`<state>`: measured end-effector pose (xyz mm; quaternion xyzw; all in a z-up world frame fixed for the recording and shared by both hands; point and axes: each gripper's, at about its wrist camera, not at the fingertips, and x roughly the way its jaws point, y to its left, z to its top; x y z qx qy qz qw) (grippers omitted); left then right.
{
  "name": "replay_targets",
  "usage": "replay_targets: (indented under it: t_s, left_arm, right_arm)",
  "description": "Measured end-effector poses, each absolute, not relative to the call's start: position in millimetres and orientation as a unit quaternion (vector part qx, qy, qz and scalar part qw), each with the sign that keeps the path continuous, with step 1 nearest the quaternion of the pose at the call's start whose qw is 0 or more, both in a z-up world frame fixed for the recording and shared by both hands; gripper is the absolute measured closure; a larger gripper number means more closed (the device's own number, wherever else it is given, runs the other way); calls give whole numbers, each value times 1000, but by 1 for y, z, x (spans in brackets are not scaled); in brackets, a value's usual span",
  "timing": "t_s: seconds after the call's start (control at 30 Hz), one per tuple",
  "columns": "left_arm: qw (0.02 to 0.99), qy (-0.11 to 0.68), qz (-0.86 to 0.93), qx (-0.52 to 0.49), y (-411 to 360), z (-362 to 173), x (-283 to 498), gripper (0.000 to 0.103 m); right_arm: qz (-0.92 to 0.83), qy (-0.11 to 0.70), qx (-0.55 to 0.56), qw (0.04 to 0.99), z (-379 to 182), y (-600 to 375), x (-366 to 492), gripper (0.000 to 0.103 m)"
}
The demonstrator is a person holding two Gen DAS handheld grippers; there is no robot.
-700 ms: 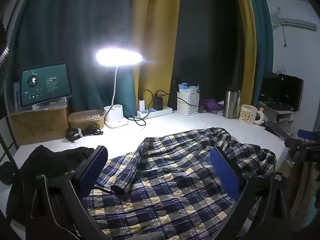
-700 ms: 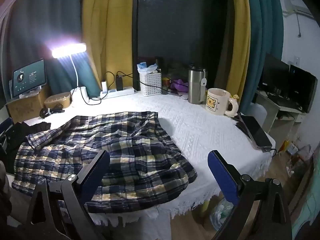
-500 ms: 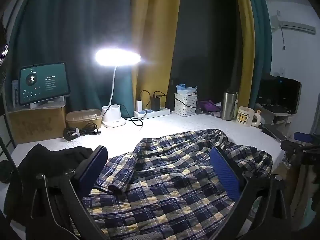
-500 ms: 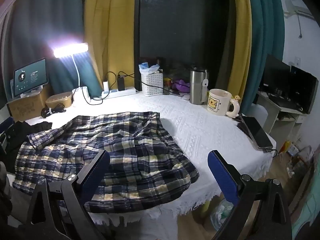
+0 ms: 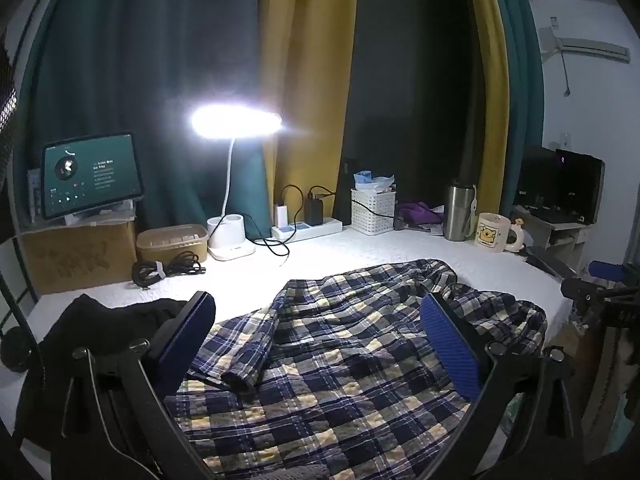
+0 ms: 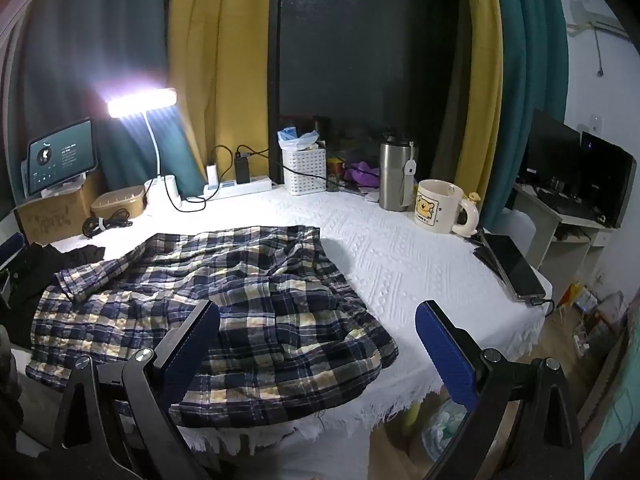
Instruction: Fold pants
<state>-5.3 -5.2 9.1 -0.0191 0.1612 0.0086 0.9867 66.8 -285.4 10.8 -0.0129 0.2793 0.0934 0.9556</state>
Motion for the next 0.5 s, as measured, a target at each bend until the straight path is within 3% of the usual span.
replay_targets:
  t_s: [0.5]
  left_arm:
    - [986, 164, 10, -32, 1, 7, -7, 2]
  right_arm:
    - [92, 280, -12, 956, 11, -287, 68, 4]
